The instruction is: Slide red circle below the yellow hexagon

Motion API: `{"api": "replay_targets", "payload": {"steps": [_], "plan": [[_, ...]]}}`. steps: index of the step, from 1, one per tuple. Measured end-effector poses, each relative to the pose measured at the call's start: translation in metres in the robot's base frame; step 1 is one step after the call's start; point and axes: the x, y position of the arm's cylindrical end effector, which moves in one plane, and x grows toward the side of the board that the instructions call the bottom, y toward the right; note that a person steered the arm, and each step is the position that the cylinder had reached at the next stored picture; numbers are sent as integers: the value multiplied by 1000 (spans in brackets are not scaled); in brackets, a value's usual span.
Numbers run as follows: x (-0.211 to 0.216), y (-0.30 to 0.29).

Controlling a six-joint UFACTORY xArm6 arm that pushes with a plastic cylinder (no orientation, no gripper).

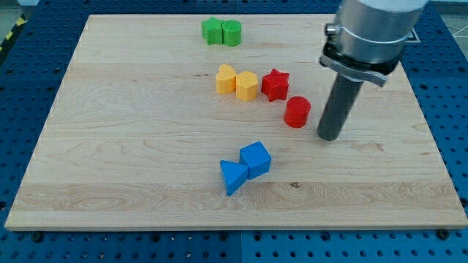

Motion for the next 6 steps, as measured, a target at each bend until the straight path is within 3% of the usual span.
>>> {"api": "replay_targets", "payload": {"steps": [2,3,5,6], "plan": [[-15,-42],[2,-11],[-45,-3],[-45,-23]]}}
